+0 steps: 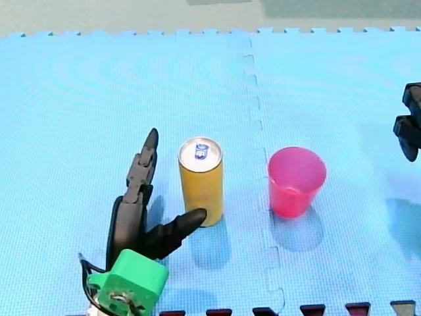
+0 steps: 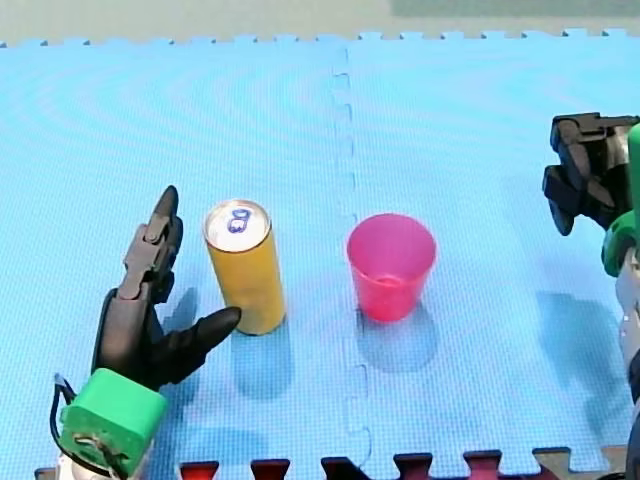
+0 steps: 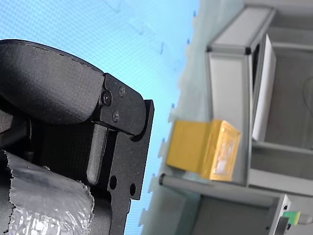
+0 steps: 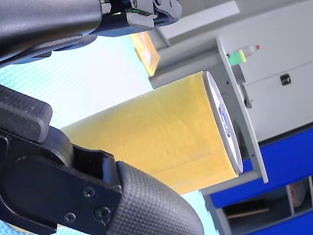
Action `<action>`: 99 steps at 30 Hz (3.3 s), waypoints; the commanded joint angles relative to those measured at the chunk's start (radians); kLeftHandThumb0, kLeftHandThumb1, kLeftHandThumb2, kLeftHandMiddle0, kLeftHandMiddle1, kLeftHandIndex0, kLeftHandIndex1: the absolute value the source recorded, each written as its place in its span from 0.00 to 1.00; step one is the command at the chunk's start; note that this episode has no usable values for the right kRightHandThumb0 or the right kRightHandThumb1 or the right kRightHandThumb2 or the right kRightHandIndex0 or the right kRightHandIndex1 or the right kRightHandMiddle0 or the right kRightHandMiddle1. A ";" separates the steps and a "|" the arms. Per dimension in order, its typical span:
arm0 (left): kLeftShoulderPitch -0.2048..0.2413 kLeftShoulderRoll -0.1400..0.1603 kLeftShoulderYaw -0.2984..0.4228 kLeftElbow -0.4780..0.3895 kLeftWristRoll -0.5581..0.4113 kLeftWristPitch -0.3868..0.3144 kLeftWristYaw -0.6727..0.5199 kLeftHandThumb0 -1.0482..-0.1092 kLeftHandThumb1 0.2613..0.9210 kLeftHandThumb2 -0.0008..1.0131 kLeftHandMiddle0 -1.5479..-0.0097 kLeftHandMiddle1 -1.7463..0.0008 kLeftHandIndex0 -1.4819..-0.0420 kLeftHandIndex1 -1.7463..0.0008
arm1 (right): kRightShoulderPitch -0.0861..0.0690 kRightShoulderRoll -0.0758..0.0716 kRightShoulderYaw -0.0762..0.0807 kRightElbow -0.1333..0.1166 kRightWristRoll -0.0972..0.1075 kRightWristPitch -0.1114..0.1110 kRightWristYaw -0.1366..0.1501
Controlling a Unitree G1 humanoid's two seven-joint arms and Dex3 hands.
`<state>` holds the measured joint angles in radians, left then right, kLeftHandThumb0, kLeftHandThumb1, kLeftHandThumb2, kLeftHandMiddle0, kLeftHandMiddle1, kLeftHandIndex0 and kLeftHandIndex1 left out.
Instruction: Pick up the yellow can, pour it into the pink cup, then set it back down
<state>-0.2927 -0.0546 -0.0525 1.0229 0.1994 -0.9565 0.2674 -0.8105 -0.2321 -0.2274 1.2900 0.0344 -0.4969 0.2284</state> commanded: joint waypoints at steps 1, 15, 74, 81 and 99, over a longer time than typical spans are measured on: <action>-0.001 0.000 0.006 -0.001 -0.017 0.002 -0.019 0.00 0.89 0.00 0.90 1.00 0.93 1.00 | -0.004 -0.004 -0.004 0.002 0.004 0.000 0.000; -0.001 -0.048 0.070 0.003 -0.195 0.000 -0.236 0.34 0.51 0.00 0.89 1.00 0.92 1.00 | -0.006 -0.006 -0.011 0.003 0.005 0.004 0.003; -0.046 0.050 0.035 -0.131 -0.188 0.273 -0.507 0.29 0.64 0.00 0.93 1.00 0.94 1.00 | 0.003 0.000 -0.008 -0.001 0.005 -0.010 -0.001; -0.076 0.025 0.034 -0.131 -0.195 0.322 -0.507 0.30 0.63 0.00 0.92 1.00 0.94 1.00 | 0.000 -0.001 -0.007 -0.001 0.003 -0.008 -0.004; -0.164 -0.017 0.011 -0.048 -0.177 0.335 -0.520 0.29 0.64 0.00 0.75 0.96 0.80 0.98 | -0.005 -0.001 -0.011 -0.003 0.006 -0.007 -0.007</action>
<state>-0.4444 -0.0729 -0.0360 0.9631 0.0118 -0.6164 -0.2603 -0.8128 -0.2290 -0.2367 1.2895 0.0369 -0.5046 0.2242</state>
